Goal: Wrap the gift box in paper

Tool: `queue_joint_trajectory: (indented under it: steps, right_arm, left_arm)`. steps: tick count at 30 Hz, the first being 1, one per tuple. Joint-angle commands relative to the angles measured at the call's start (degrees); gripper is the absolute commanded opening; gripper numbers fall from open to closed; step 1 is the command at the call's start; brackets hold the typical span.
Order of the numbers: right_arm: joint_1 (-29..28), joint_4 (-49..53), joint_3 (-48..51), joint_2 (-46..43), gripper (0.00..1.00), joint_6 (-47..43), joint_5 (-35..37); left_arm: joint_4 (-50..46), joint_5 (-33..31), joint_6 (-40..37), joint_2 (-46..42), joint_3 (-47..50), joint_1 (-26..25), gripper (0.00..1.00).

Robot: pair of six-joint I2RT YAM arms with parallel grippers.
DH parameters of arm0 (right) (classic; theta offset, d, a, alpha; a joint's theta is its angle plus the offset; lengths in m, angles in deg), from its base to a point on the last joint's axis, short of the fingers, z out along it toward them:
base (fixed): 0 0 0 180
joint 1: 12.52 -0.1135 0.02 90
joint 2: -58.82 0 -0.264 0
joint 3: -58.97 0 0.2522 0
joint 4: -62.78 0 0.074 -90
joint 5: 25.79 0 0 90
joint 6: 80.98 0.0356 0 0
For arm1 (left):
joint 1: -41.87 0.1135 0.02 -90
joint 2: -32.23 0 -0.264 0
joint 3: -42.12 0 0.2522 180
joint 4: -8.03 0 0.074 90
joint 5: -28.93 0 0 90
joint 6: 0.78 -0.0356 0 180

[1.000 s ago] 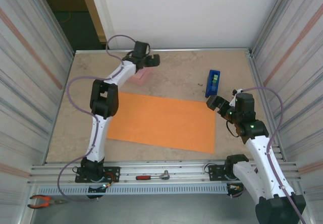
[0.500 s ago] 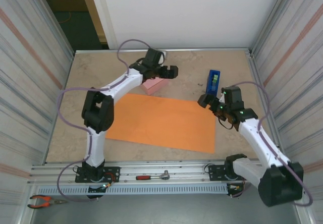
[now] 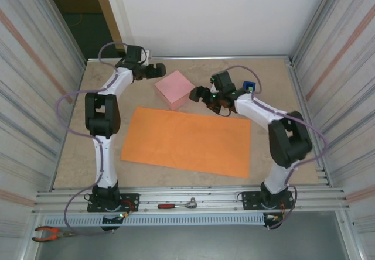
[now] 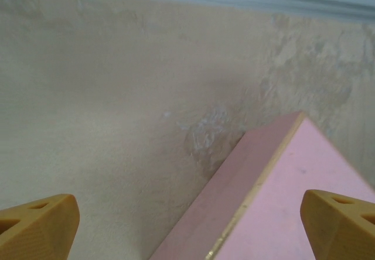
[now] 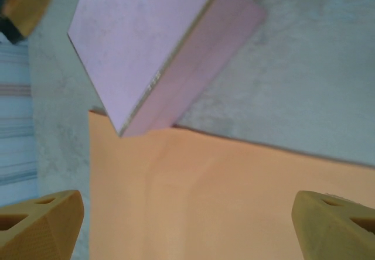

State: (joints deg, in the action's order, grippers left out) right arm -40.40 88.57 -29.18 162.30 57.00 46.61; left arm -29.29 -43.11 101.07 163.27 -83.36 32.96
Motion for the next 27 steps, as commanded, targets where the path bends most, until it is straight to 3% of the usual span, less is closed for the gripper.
queue_joint_trajectory:
  steps: [1, 9, 18, 20, 24, 27]
  right_arm:
    - [-0.25, -3.38, -5.20, 6.74, 0.88, 5.49, -4.41]
    - [0.09, -7.50, -14.67, 19.08, 0.80, 11.63, -6.82]
    - [3.50, -8.89, -15.94, 21.92, 0.58, 12.33, -7.94]
    - [4.47, -8.58, -15.12, 21.13, 0.60, 11.61, -7.98]
    - [5.50, -7.10, -13.47, 19.01, 0.76, 9.63, -7.33]
    - [5.42, -6.84, -12.65, 18.42, 0.77, 8.88, -7.07]
  left_arm:
    - [-3.42, 8.79, -2.21, 2.11, -4.67, -0.93, 0.95]
    - [0.47, 16.31, 1.90, 1.76, 1.11, -1.38, 0.83]
    - [5.37, 20.26, 4.89, -5.46, 12.64, -4.19, 0.72]
    - [6.18, 20.40, 4.88, -7.21, 14.37, -5.17, 0.72]
    - [6.45, 19.92, 5.14, -8.78, 15.22, -6.47, 0.73]
    - [6.37, 19.54, 5.62, -7.78, 14.89, -6.91, 0.75]
